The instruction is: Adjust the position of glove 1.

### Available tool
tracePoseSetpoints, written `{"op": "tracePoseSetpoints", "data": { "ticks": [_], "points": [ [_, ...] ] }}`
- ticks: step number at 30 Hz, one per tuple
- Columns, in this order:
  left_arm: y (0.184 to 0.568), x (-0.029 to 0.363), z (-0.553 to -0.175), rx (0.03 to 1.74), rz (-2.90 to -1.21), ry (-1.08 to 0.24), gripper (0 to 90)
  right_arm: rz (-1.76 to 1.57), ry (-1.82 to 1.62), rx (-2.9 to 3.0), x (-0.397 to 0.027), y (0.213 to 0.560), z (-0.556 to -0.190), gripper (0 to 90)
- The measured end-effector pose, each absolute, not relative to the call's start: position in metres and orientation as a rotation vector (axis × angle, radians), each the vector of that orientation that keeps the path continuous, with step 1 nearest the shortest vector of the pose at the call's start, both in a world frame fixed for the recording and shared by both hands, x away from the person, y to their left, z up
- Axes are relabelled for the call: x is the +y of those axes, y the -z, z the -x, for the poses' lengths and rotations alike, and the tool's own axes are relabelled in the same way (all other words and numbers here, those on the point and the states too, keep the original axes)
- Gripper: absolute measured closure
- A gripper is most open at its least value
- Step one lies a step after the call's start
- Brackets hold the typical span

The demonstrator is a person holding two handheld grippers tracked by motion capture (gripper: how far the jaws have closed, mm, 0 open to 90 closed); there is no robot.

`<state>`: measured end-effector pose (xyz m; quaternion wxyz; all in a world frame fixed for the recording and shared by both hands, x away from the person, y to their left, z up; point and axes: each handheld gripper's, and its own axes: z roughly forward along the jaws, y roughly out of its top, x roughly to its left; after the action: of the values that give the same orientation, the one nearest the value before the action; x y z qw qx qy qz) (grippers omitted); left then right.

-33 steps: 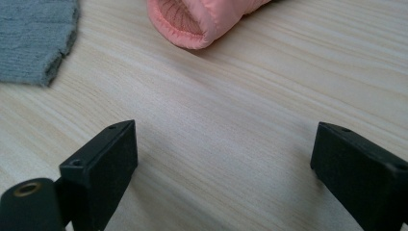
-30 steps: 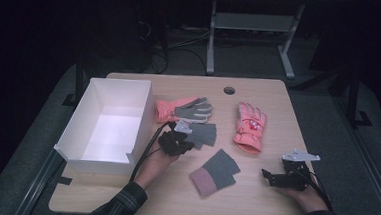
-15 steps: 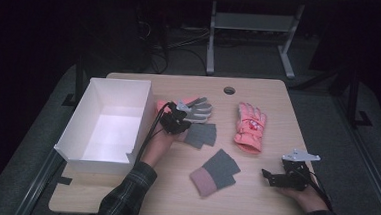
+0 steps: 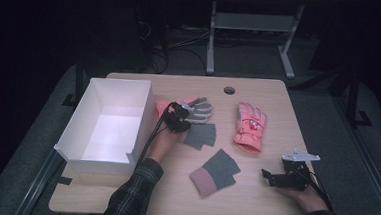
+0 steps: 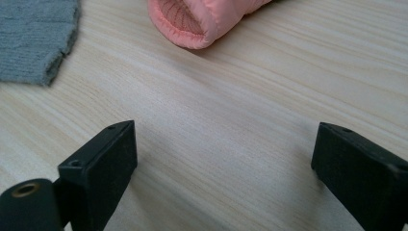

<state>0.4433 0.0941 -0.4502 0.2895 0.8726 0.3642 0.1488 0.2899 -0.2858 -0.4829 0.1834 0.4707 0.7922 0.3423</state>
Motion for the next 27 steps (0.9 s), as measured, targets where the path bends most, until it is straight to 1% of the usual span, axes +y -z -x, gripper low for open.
{"op": "tracePoseSetpoints", "data": {
  "ticks": [3,10,17,27],
  "points": [
    [0.449,0.094,-0.437,0.973,-2.354,-0.392,89.7,-1.327,-0.965,2.235,-0.286,0.483,-0.290,8.1],
    [0.446,0.095,-0.422,0.993,-2.377,-0.334,89.7,-1.327,-0.965,2.234,-0.286,0.483,-0.290,8.1],
    [0.444,0.091,-0.397,0.939,-2.443,-0.317,89.7,-1.327,-0.965,2.234,-0.286,0.483,-0.290,8.1],
    [0.443,0.095,-0.374,0.916,-2.461,-0.269,89.7,-1.328,-0.965,2.234,-0.286,0.483,-0.290,8.1]
  ]
}}
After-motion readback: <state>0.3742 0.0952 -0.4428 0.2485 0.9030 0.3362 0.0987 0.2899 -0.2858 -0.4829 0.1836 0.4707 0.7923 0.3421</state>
